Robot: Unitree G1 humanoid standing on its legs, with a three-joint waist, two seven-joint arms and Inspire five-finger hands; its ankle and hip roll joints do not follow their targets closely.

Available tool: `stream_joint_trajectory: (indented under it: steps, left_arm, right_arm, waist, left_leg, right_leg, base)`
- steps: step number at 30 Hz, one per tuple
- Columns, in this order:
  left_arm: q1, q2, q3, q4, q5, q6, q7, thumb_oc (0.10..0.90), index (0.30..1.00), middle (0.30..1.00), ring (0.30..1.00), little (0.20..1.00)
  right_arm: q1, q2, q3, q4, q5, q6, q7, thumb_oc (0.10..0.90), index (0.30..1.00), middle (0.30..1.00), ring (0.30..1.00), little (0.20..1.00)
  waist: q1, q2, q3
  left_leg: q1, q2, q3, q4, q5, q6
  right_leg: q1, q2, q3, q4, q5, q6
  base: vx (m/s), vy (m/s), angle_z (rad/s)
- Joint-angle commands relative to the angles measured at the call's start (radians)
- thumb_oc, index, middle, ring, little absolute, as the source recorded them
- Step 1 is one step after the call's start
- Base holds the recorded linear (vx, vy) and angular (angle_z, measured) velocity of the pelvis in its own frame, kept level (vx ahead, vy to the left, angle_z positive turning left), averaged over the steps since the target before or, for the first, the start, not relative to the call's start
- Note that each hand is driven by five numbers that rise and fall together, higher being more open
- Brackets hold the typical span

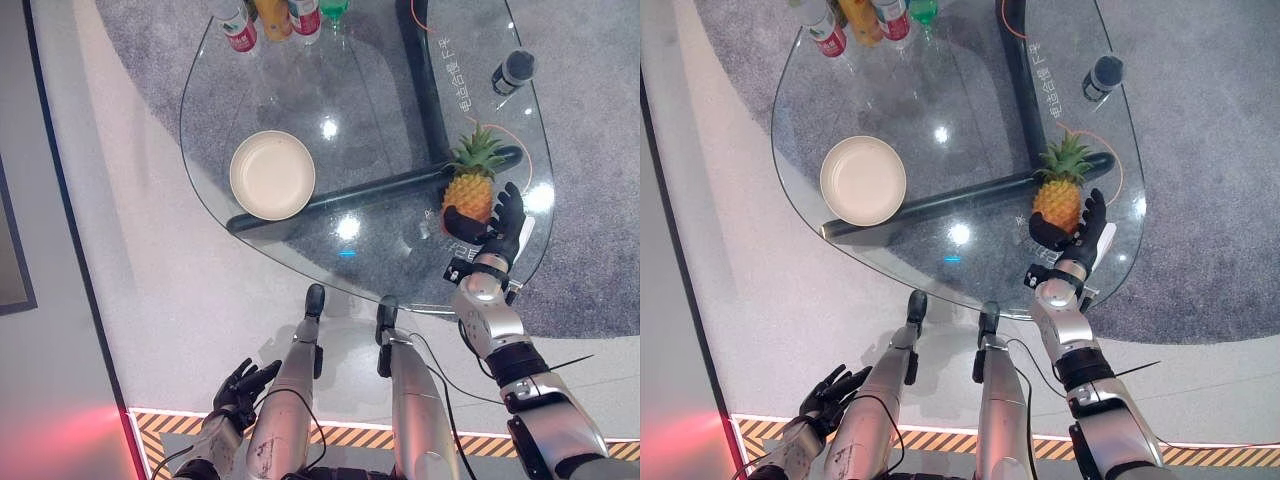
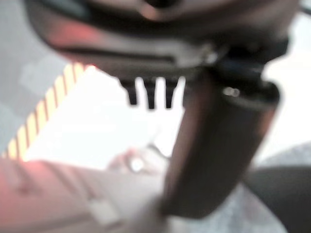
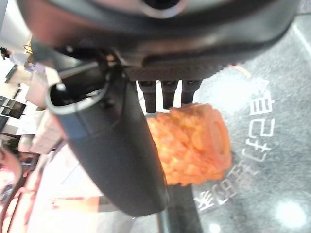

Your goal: Pick up the fruit to the plate

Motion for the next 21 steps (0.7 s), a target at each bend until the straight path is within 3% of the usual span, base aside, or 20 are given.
stream_joint_trajectory:
  steps: [1,12,21]
  left_arm:
    - [0.038,-0.018,-0.030,-0.023,-0.028,0.004,0.013,0.800,0.900,0.900,0.900,0.900]
    - [0.036,-0.017,-0.056,-0.053,-0.045,0.007,0.022,0.800,0.900,0.900,0.900,0.900]
    - [0.038,-0.013,-0.066,-0.069,-0.047,0.006,0.027,0.800,0.900,0.900,0.900,0.900]
  right_arm:
    - [-0.023,-0.047,0.023,-0.046,0.050,-0.015,-0.005,0.800,0.900,0.900,0.900,0.900]
    - [-0.098,-0.060,0.021,0.050,0.114,0.031,-0.036,0.800,0.900,0.900,0.900,0.900]
    - [-0.147,-0.067,0.018,0.106,0.200,0.008,0.061,0.800,0.900,0.900,0.900,0.900]
  waist:
    - [0.011,0.020,-0.009]
    - [0.031,0.032,-0.009]
    - [0.043,0.040,-0.009]
  left_leg:
    - [-0.032,-0.102,0.016,0.115,-0.106,0.054]
    - [-0.058,-0.106,0.005,0.127,-0.108,0.054]
    - [-0.066,-0.107,0.001,0.126,-0.105,0.053]
  right_leg:
    - [0.020,0.046,-0.034,-0.122,0.116,-0.016]
    - [-0.008,0.046,-0.045,-0.101,0.110,-0.016]
    - [-0.022,0.046,-0.051,-0.094,0.111,-0.016]
  base:
    - [0.00,0.000,0.00]
    - [0.00,0.000,0.00]
    - [0.01,0.007,0.06]
